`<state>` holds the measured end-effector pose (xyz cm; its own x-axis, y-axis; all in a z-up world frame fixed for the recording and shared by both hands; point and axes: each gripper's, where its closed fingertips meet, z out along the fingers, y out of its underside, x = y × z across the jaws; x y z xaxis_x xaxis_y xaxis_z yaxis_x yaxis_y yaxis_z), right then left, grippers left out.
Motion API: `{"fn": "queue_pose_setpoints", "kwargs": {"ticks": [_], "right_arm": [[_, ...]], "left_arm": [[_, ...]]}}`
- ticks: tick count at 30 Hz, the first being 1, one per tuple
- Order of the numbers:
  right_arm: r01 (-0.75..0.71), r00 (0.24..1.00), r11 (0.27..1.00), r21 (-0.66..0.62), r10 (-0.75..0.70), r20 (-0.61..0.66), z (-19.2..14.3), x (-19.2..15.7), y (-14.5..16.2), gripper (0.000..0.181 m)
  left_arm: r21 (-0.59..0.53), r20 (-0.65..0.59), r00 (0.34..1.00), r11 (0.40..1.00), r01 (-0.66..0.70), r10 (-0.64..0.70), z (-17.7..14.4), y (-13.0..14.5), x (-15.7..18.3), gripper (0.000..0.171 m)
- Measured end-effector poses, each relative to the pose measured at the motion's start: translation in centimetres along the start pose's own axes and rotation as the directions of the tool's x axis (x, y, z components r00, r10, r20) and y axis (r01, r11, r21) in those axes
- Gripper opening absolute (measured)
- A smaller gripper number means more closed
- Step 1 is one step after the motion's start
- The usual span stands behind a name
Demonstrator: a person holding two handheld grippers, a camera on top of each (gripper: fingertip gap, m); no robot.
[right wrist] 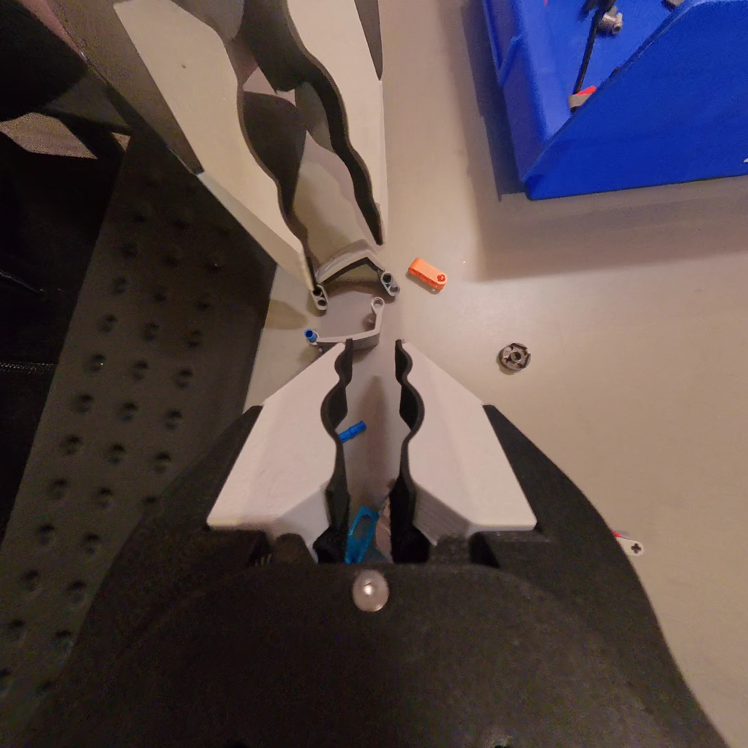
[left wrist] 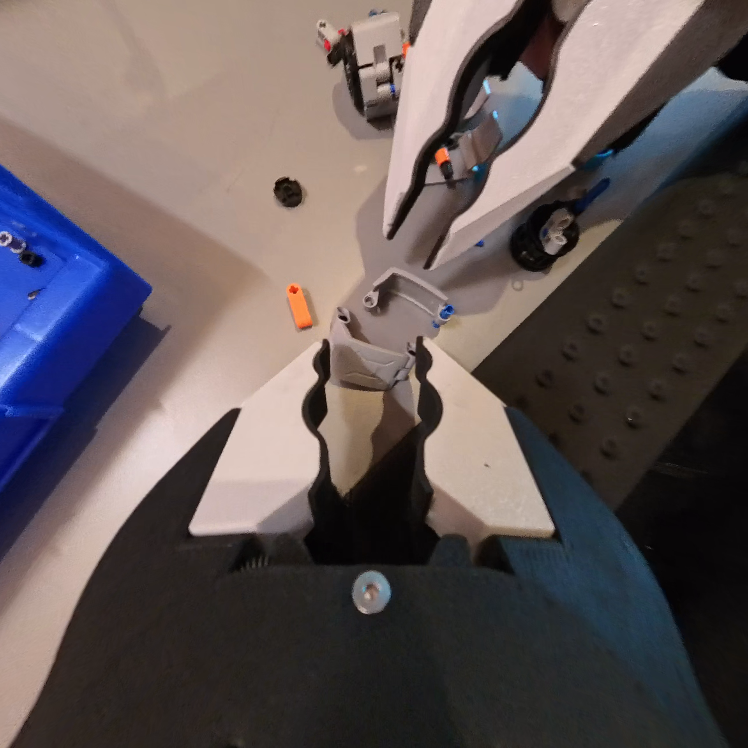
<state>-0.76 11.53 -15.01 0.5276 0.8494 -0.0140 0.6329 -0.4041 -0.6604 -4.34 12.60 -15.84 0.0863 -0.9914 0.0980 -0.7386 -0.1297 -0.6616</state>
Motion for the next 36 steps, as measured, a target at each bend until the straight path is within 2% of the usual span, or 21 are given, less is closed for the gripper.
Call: {"fn": "queue_pose_setpoints", "kwargs": {"ticks": [7, 12, 18, 36], "right_arm": [[0.004, 1.0, 1.0, 0.001, -0.004, 0.007, 0.3, -0.6, -0.2, 0.018], [0.004, 1.0, 1.0, -0.004, -0.004, 0.01, 0.5, -0.8, -0.1, 0.017], [0.0, 1.0, 1.0, -0.007, 0.0, 0.016, 0.5, -0.9, 0.0, 0.017], [-0.078, 0.993, 0.992, -0.095, 0.086, 0.078, 0.0, -1.8, 1.4, 0.021]], "left_arm": [[-0.042, 0.021, 0.999, 0.999, 0.028, -0.028, 0.7, 0.5, -0.1, 0.031], [-0.024, -0.058, 0.997, 0.998, 0.054, -0.055, 0.9, 0.4, 0.3, 0.018], [-0.023, -0.081, 0.995, 0.998, 0.064, -0.066, 0.6, 0.6, -0.3, 0.006], [-0.043, -0.1, 0.995, 0.999, 0.017, -0.021, 1.2, 0.1, 0.7, 0.005]]}}
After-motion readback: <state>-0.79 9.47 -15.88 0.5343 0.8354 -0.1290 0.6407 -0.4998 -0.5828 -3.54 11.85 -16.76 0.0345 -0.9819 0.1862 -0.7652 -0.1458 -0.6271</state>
